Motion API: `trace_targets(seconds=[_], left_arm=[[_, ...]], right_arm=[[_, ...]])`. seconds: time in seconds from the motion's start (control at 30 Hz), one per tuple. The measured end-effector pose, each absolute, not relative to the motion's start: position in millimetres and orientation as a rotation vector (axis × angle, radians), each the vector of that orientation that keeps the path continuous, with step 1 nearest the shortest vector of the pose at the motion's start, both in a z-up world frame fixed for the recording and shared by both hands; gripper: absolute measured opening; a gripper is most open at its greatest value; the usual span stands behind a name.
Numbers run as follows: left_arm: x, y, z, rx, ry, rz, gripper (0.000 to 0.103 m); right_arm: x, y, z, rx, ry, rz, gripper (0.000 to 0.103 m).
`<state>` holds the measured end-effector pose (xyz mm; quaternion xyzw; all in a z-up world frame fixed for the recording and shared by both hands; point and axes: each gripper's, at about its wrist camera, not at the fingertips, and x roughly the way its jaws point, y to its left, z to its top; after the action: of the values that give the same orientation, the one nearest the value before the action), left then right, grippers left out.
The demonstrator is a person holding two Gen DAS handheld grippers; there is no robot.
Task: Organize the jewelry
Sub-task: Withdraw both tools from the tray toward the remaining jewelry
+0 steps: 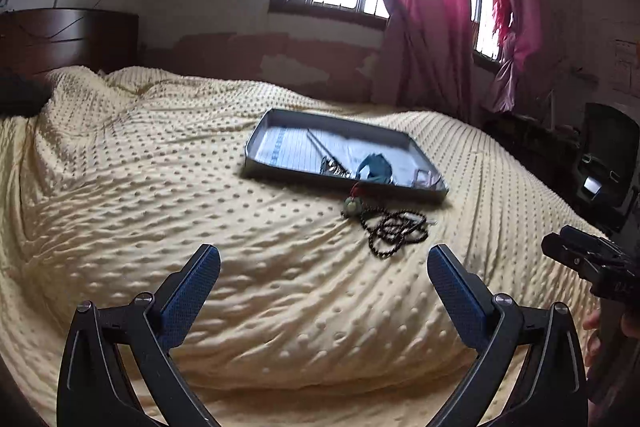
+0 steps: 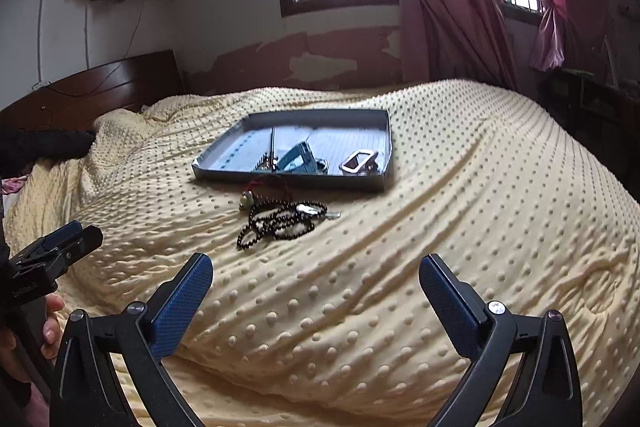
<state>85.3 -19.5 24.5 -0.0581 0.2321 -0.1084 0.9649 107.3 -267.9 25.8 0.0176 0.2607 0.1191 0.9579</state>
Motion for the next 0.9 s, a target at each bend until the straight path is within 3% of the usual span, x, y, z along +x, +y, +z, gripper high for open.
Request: trace_targets(seconds=[0.9], left_arm=[[121, -20, 0, -0.042, 0.544, -0.166, 0.101]], right_arm=[[143, -268, 15, 0.001, 0.64, 0.271, 0.103]])
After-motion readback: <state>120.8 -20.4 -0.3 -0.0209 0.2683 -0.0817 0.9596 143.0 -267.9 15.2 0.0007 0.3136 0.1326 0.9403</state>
